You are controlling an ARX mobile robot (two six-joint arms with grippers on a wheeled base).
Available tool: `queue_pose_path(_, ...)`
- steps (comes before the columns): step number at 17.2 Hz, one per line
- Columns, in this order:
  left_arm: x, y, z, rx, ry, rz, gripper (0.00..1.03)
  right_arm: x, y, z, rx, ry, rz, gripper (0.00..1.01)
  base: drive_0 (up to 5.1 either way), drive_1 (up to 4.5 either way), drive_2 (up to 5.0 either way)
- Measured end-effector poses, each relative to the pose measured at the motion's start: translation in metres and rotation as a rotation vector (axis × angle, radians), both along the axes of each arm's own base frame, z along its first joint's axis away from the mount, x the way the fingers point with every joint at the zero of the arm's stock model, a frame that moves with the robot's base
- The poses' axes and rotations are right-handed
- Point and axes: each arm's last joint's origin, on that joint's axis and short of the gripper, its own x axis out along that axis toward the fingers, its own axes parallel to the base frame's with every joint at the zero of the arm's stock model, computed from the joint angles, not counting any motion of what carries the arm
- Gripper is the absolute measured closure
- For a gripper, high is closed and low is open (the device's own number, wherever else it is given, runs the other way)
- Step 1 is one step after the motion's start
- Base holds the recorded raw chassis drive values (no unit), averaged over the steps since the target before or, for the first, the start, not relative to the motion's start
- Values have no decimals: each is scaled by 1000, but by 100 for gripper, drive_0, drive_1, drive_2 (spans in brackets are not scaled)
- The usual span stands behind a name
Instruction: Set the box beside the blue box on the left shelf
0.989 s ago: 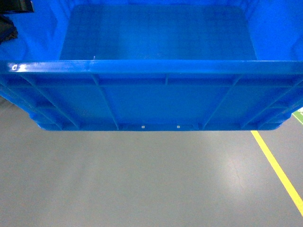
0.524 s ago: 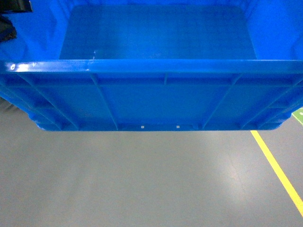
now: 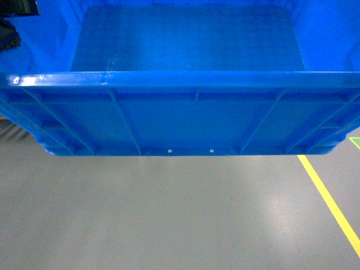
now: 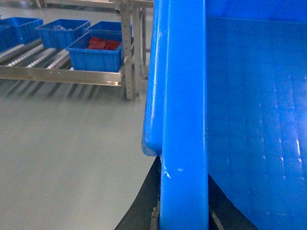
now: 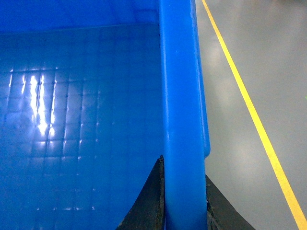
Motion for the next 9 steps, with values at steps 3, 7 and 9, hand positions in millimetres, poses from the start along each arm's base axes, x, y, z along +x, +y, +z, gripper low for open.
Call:
queue_pose_path(3, 0, 0, 0, 0, -2, -1, 95, 0, 0, 0, 0, -1, -1, 92, -1, 426, -429)
queue_pose_path(7, 0, 0, 0, 0, 1, -1, 95, 0, 0, 0, 0, 2, 0, 92, -1, 426, -429)
queue_pose_path(9, 0, 0, 0, 0, 0, -2, 95, 0, 0, 0, 0, 1, 0, 92, 1, 428, -426)
